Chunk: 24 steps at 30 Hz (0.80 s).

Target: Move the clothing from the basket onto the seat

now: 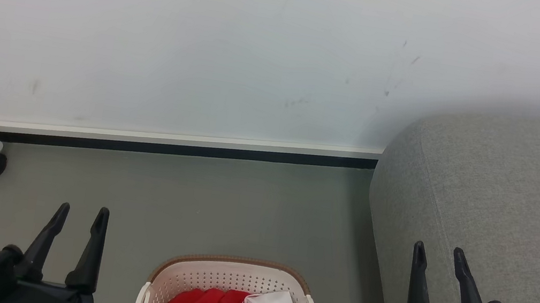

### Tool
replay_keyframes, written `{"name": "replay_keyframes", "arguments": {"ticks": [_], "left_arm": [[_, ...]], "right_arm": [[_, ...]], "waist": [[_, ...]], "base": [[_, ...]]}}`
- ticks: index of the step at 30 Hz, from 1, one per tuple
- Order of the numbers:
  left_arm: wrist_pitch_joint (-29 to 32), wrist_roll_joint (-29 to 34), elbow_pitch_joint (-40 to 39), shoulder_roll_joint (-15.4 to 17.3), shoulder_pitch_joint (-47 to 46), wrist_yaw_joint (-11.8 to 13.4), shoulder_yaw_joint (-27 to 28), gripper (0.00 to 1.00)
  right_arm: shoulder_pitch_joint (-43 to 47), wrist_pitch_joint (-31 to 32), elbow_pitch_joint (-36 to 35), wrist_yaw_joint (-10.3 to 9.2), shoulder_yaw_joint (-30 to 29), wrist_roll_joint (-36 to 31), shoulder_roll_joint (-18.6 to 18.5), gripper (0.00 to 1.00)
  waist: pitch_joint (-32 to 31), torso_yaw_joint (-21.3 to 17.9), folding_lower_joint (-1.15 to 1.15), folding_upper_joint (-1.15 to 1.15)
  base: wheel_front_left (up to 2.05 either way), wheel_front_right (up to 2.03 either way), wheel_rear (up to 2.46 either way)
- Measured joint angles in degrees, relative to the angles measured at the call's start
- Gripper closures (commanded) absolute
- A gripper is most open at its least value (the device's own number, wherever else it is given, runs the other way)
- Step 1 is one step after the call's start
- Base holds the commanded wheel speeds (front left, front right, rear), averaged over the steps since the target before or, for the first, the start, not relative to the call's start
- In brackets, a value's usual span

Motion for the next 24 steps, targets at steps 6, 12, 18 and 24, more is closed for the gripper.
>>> {"name": "replay_keyframes", "arguments": {"ticks": [6,12,18,24], "left_arm": [[-1.3,3.6,-0.5,0.3,0.0,0.0,-0.3,0.00],[-1.3,5.0,-0.7,0.3,-0.2,0.0,-0.3,0.00],[-1.3,5.0,-0.6,0.1,-0.3,0.0,0.1,0.00],[-1.3,5.4,-0.6,-0.1,-0.3,-0.1,0.5,0.00]], "right_arm": [[-0.2,-1.1,-0.4,-1.00,0.7,-4.3,0.0,0.00],[-0.2,-1.1,-0.4,-1.00,0.8,-5.5,0.0,0.00],[-0.2,-1.1,-0.4,-1.00,0.4,-5.5,0.1,0.00],[-0.2,-1.1,-0.3,-1.00,0.2,-5.6,0.2,0.00]], "waist": [[-0.2,-0.1,0.00,0.00],[-0.2,-0.2,0.00,0.00],[-0.2,-0.2,0.00,0.00],[-0.3,-0.2,0.00,0.00]], "base": [[0.00,0.00,0.00],[0.00,0.00,0.00],[0.00,0.00,0.00],[0.00,0.00,0.00]]}}
